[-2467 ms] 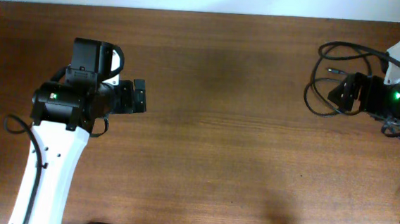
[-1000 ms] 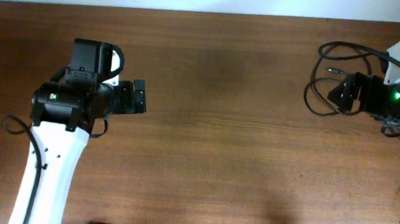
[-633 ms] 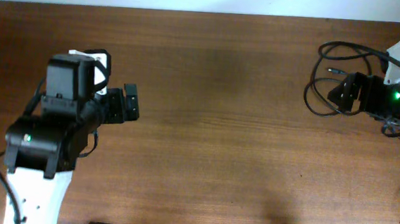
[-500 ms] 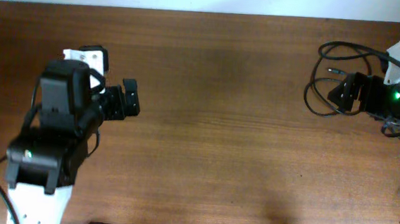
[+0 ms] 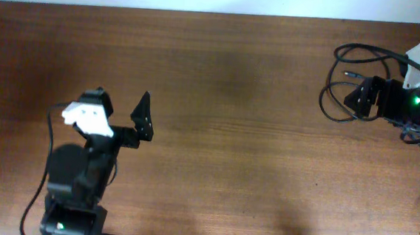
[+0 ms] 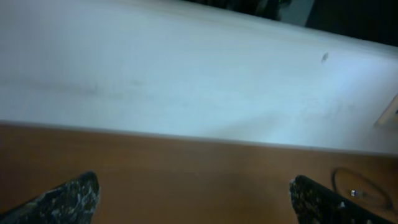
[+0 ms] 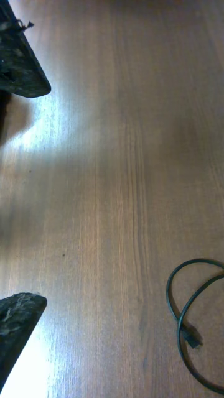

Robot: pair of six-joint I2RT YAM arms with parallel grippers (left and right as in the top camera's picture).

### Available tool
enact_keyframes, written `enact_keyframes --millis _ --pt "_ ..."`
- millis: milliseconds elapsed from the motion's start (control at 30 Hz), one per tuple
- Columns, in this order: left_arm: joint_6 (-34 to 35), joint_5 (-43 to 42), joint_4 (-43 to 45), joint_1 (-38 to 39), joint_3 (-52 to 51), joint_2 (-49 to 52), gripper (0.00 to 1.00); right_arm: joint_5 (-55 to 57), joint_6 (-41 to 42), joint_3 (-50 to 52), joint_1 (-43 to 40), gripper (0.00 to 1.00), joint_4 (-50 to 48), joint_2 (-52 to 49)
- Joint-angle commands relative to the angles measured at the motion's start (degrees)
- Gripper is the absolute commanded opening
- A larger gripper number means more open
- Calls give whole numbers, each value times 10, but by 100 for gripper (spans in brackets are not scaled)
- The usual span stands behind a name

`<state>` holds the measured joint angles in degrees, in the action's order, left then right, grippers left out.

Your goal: Untangle cables

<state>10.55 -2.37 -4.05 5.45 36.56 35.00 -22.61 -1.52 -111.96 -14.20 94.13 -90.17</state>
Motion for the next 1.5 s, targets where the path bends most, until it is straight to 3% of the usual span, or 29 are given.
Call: enact_keyframes --millis 0,600,800,1233,1467 --pt "1 0 53 0 -66 -54 99 -8 0 -6 0 98 -1 4" --pt "1 43 255 0 -300 -239 99 -8 0 -6 0 99 0 4" --pt "1 44 278 0 -346 -284 99 -8 0 -6 0 99 -1 4" --pt "1 67 177 0 -360 -347 99 -8 0 -6 0 98 -1 4" --pt "-27 62 18 -4 -360 -347 99 -7 0 -6 0 99 0 4"
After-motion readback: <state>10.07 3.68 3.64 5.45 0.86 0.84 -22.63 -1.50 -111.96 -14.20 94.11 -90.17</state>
